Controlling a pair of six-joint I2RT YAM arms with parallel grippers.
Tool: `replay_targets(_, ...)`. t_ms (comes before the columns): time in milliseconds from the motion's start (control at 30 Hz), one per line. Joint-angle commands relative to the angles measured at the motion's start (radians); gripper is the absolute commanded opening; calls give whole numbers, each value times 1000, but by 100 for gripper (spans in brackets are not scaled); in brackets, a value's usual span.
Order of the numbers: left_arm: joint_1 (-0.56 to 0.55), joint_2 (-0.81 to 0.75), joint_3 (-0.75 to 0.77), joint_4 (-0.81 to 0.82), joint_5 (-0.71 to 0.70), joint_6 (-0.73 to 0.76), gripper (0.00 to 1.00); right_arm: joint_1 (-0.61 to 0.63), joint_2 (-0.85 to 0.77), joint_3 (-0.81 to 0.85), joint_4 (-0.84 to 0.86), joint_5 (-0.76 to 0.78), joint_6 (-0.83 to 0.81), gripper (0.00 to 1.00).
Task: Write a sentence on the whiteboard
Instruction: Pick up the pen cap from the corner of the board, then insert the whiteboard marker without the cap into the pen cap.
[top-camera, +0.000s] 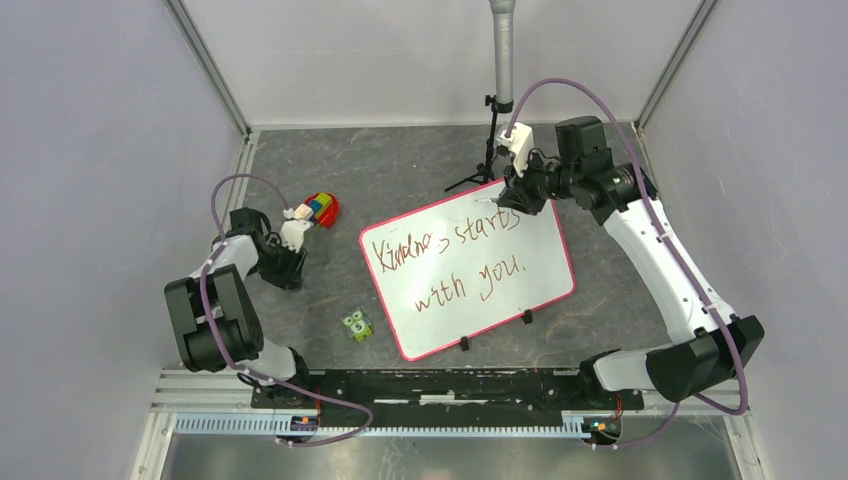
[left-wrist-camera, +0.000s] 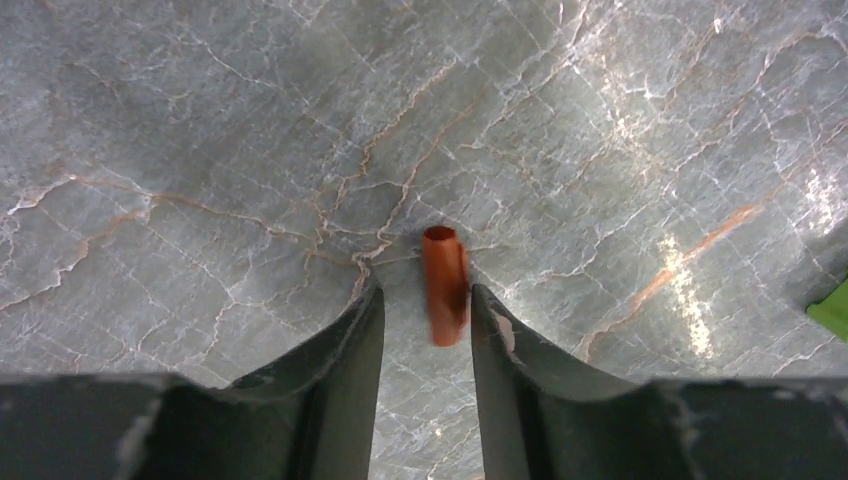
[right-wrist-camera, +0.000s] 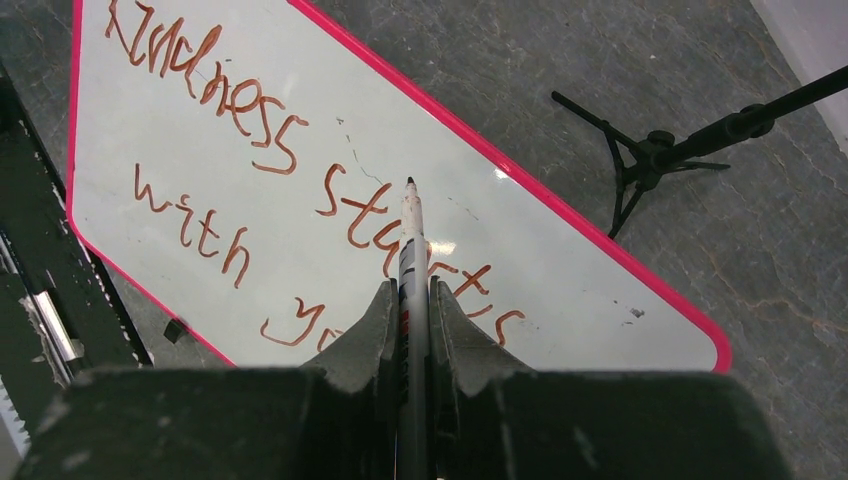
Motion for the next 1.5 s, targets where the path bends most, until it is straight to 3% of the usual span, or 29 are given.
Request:
replay_targets(0, 0, 58, -43, 56, -51, 92, 40, -2, 8, 44, 38, -40, 35, 0)
replay_targets(233, -43, 34, -65, 37, -39, 120, 29, -2, 26, 87, 34, -66, 47, 0)
replay_targets(367, -58, 12, -71, 4, -52, 145, 17, -3, 31, 92, 43, -77, 60, 0)
replay_targets(500, -59, -51, 20, -120, 16, 132, 4, -1, 25, 77, 75, -109, 82, 0)
replay_targets(667, -81, -201, 240, -325, 160, 89, 2, -3, 1, 50, 142, -170, 132, 0)
replay_targets(867, -297, -317, 581, -537, 164, 53, 2, -2, -21, -4, 233, -290, 197, 0)
replay_targets(1033, -525, -291, 806, -626, 178, -4, 2, -2, -32, -62, 307, -424, 261, 0)
replay_targets(1167, -695, -257, 859, -630, 202, -52, 2, -2, -55, -139, 389, -530, 339, 0)
replay_targets(1333, -940, -198, 870, -628, 92, -70, 2, 3, -80, -228, 488, -616, 428, 0)
replay_targets(1467, -1011, -151, 891, -609, 79, -86, 2, 38, -101, -276, 528, -632, 489, 1)
